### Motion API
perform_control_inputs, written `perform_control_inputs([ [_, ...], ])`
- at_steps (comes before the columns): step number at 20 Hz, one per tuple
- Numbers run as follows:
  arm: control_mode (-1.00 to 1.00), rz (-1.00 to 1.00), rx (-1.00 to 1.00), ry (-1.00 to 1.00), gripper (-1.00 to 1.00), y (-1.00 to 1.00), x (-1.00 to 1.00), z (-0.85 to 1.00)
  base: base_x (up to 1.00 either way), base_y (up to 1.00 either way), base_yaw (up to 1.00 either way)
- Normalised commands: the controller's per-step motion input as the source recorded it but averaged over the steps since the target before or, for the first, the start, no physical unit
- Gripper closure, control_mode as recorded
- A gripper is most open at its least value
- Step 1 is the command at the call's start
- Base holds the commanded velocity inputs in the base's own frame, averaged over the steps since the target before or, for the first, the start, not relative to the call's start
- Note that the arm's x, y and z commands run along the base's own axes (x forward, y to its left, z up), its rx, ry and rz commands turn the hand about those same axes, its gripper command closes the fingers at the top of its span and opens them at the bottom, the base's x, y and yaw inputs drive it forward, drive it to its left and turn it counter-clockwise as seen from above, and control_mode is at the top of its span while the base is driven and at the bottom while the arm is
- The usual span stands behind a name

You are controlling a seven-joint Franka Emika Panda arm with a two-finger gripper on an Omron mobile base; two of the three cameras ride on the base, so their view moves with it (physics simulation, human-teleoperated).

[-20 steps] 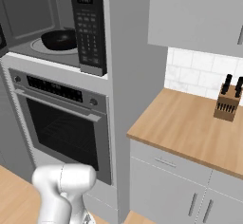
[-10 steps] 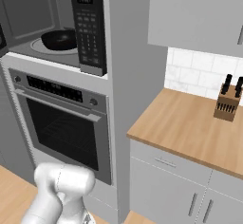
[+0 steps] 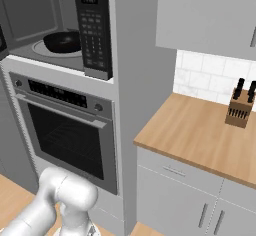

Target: Open the microwave, place the bowl with waffle inside the microwave, then close the microwave door and turn it on.

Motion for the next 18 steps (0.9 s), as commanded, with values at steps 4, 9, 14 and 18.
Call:
perform_control_inputs([
  [4, -1.00, -0.12, -0.05, -0.02, 1.00, 0.63, 0.03, 0.01, 0.00, 0.00, 0.00],
  [9, -1.00, -0.11, 0.00, -0.08, 1.00, 0.29, 0.06, 0.17, 0.00, 0.00, 0.00],
  [14, -1.00, -0.09, 0.03, -0.05, 1.00, 0.00, 0.19, 0.24, 0.00, 0.00, 0.00],
  [18, -1.00, -0.07, 0.08, -0.06, 1.00, 0.00, 0.15, 0.33, 0.00, 0.00, 0.00],
])
